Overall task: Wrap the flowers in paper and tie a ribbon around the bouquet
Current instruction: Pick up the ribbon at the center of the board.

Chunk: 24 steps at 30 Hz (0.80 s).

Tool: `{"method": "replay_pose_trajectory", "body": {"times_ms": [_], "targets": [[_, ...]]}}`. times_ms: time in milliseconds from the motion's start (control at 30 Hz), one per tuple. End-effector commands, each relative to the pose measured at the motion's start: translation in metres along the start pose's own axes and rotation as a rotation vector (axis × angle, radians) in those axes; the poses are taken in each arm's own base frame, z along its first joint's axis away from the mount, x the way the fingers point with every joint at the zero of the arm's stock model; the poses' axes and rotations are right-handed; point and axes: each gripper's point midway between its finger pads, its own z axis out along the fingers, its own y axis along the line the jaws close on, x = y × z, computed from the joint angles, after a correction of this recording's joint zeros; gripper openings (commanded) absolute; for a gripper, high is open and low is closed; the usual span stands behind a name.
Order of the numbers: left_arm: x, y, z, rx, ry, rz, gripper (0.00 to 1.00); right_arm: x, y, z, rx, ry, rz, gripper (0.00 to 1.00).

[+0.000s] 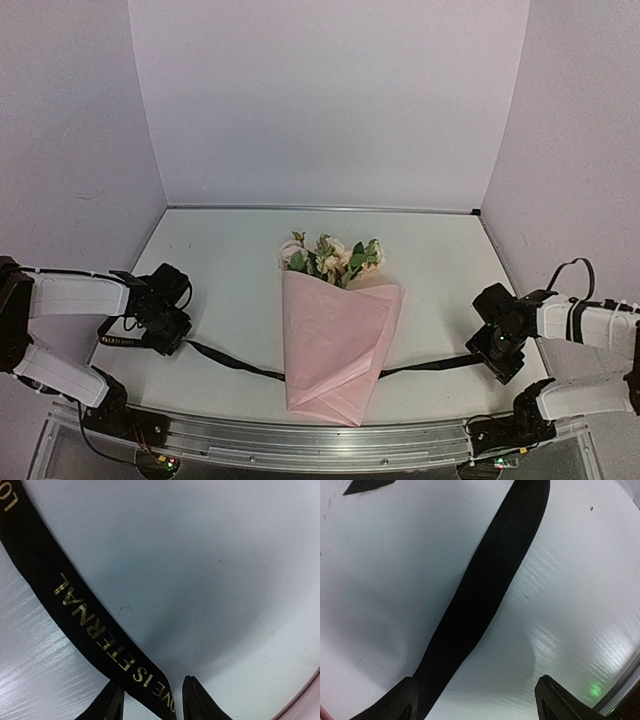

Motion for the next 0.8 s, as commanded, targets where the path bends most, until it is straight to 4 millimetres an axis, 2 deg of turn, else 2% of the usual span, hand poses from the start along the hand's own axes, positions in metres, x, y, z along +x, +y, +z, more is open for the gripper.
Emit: {"method": "replay_pose_trajectory", "body": {"times_ms": [0,167,300,433,600,667,767], "targets": [[-0.005,0.000,0.011,-0.002,-0.012,0.020,0.29,-0.009,0.007,0.011,0.002,-0.019,0.045,0.82],[-0.010,-0.004,0.017,-0.015,-0.019,0.039,0.14,-0.011,0.025,0.024,0.000,0.020,0.052,0.78],[-0.015,-0.005,0.020,-0.010,-0.027,0.045,0.05,-0.013,0.026,0.033,0.024,0.024,0.064,0.63],[-0.025,-0.010,0.020,-0.003,-0.051,0.066,0.00,-0.015,0.033,0.037,0.020,0.025,0.069,0.37],[-0.048,-0.031,0.019,0.037,-0.102,0.103,0.00,-0.028,0.061,0.032,-0.012,0.026,0.053,0.03],[-0.057,-0.044,0.018,0.071,-0.119,0.113,0.00,-0.035,0.074,0.031,-0.023,0.018,0.049,0.00],[-0.068,-0.062,0.018,0.120,-0.140,0.142,0.00,-0.044,0.088,0.030,-0.037,0.016,0.044,0.00]]}}
